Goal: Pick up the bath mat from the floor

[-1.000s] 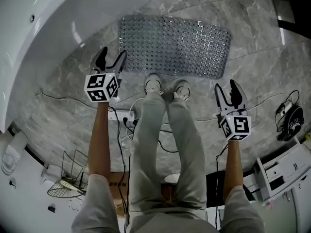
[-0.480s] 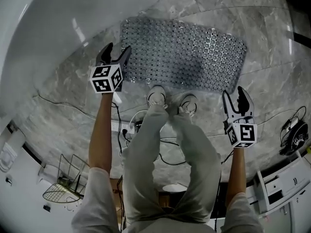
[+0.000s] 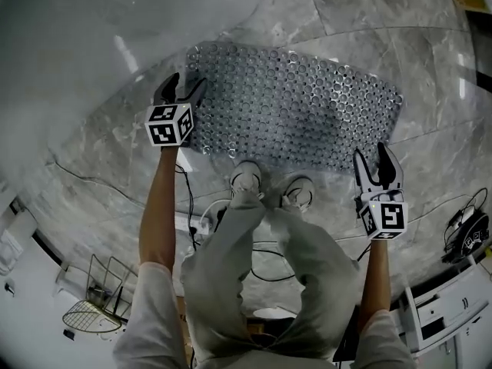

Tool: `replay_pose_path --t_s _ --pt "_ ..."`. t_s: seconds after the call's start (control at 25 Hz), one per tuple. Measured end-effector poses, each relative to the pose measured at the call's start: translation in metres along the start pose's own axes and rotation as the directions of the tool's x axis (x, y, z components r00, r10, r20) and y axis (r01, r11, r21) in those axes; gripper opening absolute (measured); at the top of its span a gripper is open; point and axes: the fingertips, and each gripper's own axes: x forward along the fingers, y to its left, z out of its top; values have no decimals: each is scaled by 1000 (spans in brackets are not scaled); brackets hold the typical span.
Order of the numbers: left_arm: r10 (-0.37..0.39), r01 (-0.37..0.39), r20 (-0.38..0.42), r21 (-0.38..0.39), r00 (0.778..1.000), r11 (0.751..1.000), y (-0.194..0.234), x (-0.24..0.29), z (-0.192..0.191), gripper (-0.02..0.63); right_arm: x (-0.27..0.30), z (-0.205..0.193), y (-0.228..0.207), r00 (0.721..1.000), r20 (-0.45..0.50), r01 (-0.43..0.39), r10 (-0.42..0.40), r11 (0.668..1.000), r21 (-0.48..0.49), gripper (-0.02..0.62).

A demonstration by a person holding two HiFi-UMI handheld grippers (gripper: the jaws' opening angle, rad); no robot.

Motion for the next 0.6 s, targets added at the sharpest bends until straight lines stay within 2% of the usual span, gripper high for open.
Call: replay_pose_path --t_s 0.32,0.6 --pt "34 -34 -16 -4 999 999 19 39 -20 313 27 -28 -15 1000 6 -4 4 1000 3 238" --pt "10 -10 -34 18 999 1000 19 62 -25 322 34 -45 -20 1000 0 -3 3 1000 7 238"
